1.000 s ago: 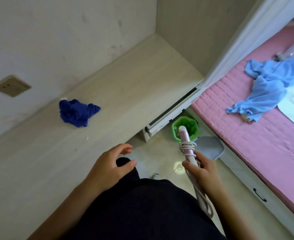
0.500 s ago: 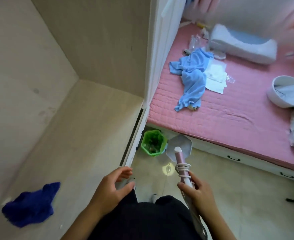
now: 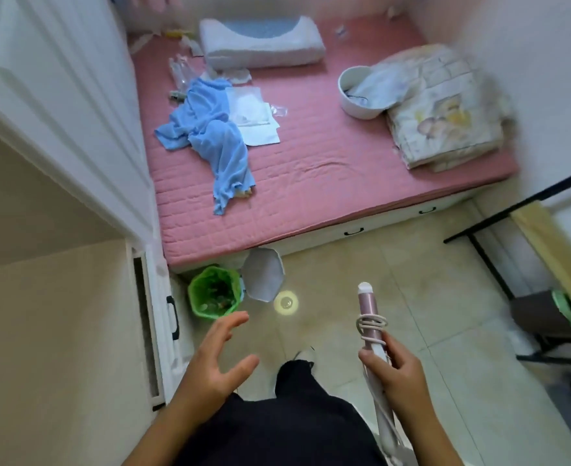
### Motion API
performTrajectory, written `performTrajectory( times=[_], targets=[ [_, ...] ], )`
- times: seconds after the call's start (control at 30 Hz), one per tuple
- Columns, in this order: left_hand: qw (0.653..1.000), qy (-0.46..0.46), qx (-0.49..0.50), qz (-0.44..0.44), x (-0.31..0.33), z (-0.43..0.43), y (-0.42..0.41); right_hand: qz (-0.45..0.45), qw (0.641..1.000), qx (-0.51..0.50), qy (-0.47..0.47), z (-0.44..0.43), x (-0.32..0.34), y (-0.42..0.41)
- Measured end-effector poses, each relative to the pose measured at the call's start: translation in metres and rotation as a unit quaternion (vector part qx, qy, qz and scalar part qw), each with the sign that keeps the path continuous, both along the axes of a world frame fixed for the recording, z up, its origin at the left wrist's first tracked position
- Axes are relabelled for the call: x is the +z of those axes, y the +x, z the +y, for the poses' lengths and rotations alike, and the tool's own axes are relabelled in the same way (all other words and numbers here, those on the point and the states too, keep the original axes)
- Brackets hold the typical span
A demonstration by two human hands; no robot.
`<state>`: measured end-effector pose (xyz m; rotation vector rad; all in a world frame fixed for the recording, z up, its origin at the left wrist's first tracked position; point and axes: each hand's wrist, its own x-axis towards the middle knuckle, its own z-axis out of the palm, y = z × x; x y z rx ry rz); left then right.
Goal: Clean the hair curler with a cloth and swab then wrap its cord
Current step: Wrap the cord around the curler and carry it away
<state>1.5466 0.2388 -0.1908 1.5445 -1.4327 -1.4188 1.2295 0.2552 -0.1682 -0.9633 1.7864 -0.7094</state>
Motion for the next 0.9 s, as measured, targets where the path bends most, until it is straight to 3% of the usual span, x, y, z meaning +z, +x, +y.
performTrajectory(
  times=[0.33,0.67,0.9],
  targets=[
    [0.985,-0.02,-0.17,-0.016,0.013,-0.096,-0.155,-0.036,0.981,-0.191,-0.019,0.017,0.001,-0.13],
    [0.943,-0.031,-0.329,-0.029,0.019,-0.158,-0.332,-0.041,0.931,-0.363,-0.003,0.068,-0.02,-0.25],
    [0.923,-0.034,-0.383,-0.023,0.027,-0.232,-0.44,-0.068,0.907,-0.415,-0.018,0.001,-0.024,-0.319]
  ],
)
